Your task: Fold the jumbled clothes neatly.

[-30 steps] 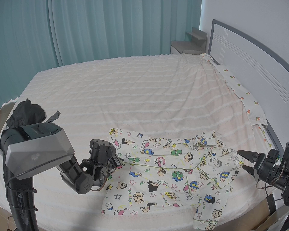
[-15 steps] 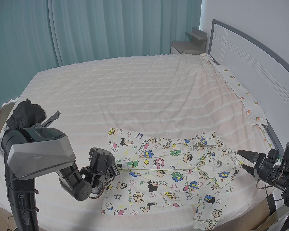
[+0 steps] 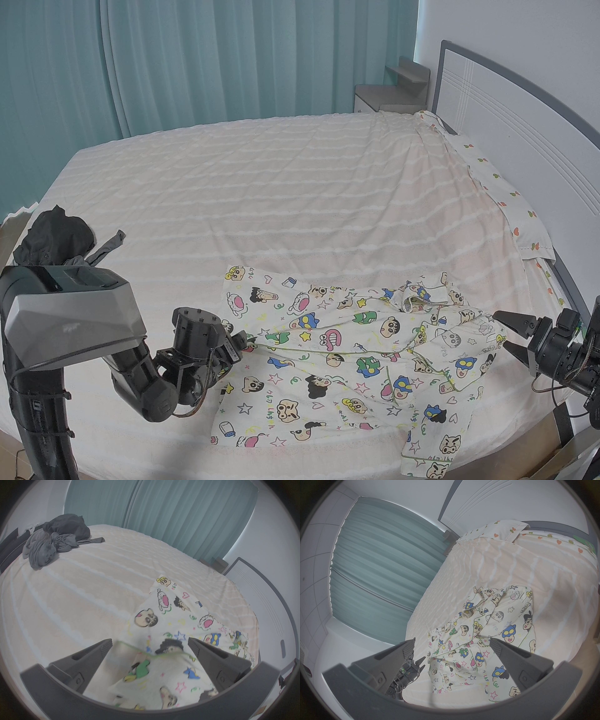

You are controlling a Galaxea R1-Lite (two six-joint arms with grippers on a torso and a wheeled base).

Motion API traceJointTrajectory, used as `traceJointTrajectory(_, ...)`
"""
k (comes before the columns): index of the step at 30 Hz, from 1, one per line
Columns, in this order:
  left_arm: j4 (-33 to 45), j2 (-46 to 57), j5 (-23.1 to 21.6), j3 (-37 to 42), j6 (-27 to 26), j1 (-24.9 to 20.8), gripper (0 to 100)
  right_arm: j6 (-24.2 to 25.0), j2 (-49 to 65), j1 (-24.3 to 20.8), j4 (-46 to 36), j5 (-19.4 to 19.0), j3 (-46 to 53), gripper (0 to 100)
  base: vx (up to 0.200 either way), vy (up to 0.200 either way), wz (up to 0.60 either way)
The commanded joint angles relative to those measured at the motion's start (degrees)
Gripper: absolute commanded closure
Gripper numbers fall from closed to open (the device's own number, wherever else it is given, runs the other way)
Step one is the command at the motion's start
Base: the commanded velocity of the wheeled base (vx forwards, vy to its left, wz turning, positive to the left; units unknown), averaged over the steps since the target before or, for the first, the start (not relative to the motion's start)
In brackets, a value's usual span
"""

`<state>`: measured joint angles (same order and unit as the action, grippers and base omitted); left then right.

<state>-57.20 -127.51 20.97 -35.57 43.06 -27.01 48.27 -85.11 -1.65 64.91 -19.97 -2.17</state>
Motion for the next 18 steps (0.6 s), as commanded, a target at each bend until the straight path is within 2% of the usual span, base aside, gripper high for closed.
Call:
traceJointTrajectory(1, -0.11, 6.84, -3.04, 9.38, 0.98, 0.56, 0, -0.02, 0.12, -0.02, 0.04, -0.07, -0.03, 0, 0.0, 0.0, 0.0)
traceJointTrajectory(9, -0.11, 8.42, -12.44, 17.38, 11.44, 0.56, 0, -0.02, 0.39, -0.11, 0.04, -0.07, 0.06, 0, 0.0, 0.0, 0.0)
traceJointTrajectory(14, -0.11, 5.96, -14.29, 16.5, 17.41, 0.65, 0, -0.02, 0.56, -0.11, -0.14, -0.16, 0.06, 0, 0.0, 0.0, 0.0)
traceJointTrajectory(18, -0.19, 3.68, -14.11, 15.36, 19.7, 1.09, 0, -0.02, 0.65, -0.38, -0.14, -0.07, 0.06, 0, 0.0, 0.0, 0.0)
